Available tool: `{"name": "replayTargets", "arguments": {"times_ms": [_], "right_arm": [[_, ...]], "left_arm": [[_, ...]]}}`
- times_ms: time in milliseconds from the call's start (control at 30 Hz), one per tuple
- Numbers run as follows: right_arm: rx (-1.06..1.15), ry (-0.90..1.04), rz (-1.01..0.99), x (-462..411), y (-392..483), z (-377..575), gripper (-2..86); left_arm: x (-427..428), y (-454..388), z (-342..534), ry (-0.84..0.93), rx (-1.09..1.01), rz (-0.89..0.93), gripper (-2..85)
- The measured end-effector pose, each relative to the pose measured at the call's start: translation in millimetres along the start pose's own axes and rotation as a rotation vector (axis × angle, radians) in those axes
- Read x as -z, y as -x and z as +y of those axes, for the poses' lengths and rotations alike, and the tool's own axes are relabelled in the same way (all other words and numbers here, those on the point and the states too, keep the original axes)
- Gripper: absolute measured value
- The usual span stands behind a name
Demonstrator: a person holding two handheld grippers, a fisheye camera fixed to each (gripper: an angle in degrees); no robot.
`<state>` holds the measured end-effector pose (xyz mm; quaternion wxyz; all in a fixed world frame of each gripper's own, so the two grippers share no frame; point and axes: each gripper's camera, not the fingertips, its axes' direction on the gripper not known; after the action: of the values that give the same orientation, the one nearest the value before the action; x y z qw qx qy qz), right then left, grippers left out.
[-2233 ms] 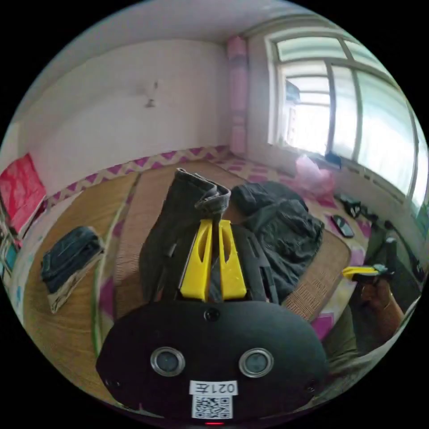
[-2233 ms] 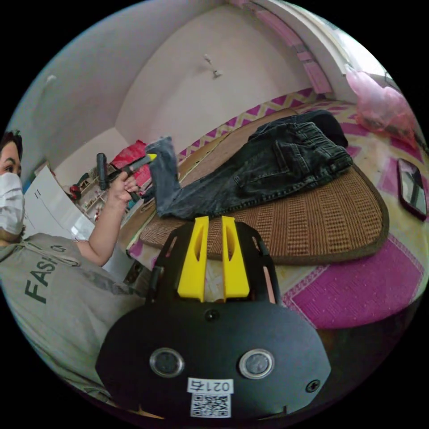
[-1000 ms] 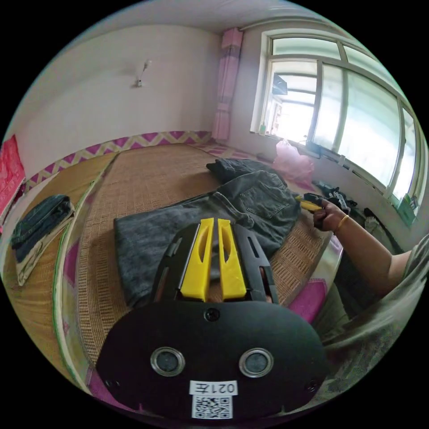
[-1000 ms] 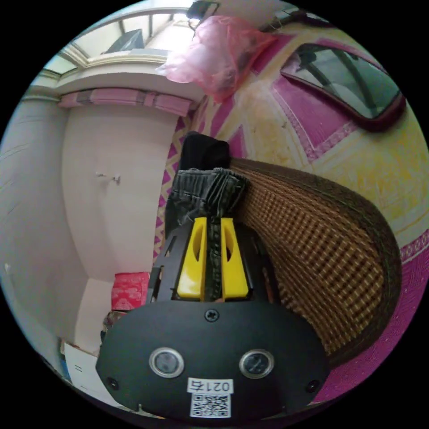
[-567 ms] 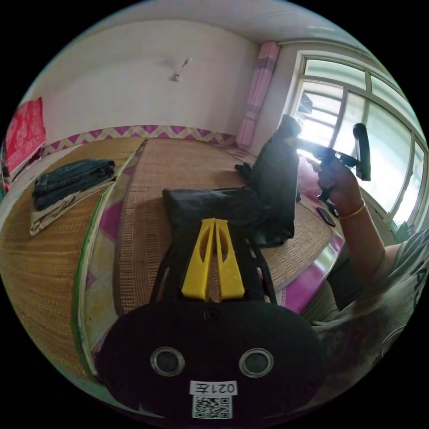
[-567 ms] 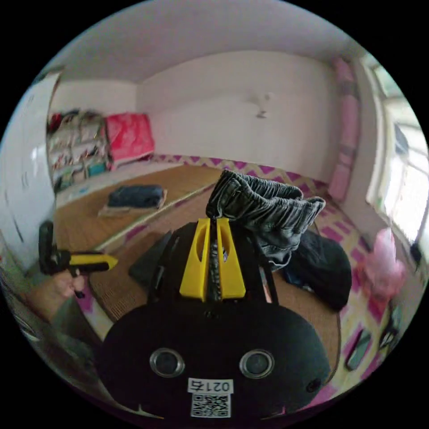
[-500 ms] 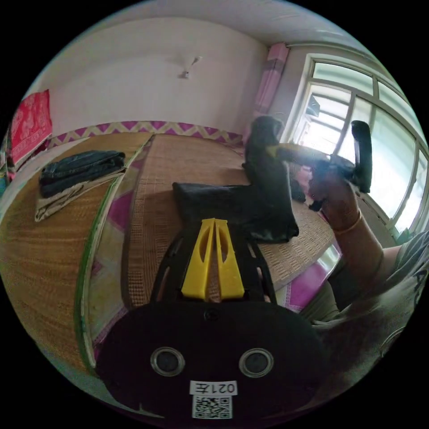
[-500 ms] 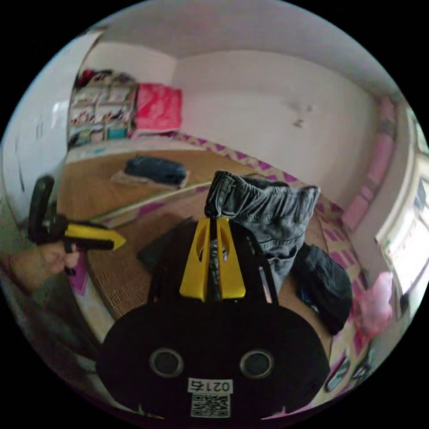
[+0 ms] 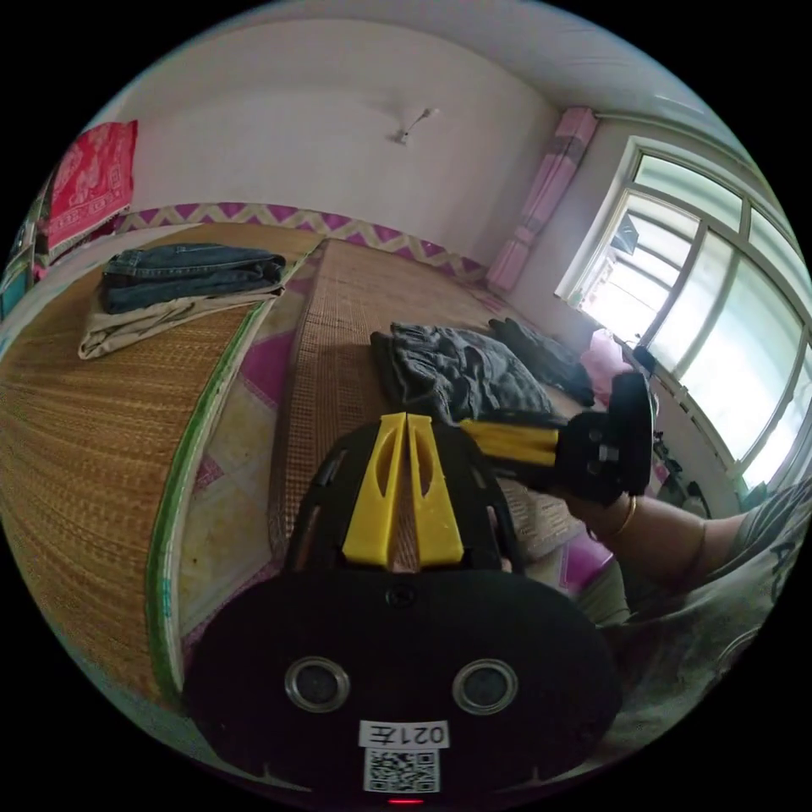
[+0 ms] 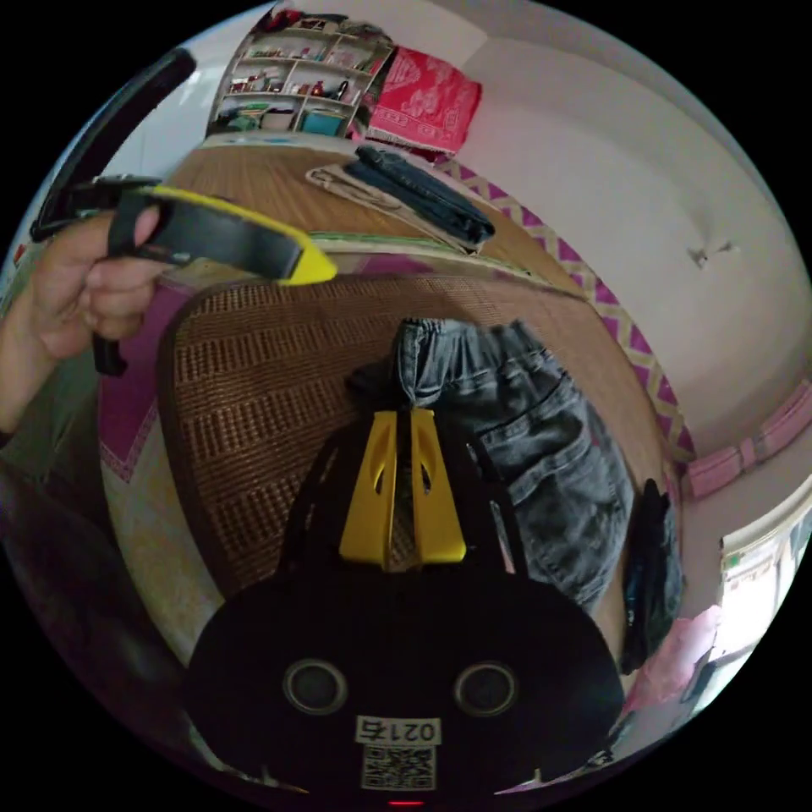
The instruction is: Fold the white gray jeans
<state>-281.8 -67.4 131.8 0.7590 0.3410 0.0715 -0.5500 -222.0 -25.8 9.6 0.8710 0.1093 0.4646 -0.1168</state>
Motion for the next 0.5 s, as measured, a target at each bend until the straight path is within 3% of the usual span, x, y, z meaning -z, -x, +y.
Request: {"name": "replayTargets", "arguments": {"times_ms": [167, 300, 400, 500], "right_arm": [[-0.174, -0.074, -0.308, 5.2, -77.2, 41.9, 4.3], [-0.519, -0.153, -0.236, 18.7, -192.6, 119.9, 10.3], [-0.811, -0.115, -0.241, -17.2, -290.8, 200.6, 12.7], [-1.026, -0.07, -0.479, -92.6, -359.5, 274.6, 13.7]], "left_arm": [[-14.2, 42.3, -65.0, 0.042, 0.084, 0.145, 7.9], [-26.0, 68.5, -105.5, 0.093, 0.128, 0.211, 12.3], [-35.5, 89.7, -134.1, 0.152, 0.186, 0.21, 15.7], [-46.2, 112.3, -156.1, 0.218, 0.253, 0.244, 16.8]]}}
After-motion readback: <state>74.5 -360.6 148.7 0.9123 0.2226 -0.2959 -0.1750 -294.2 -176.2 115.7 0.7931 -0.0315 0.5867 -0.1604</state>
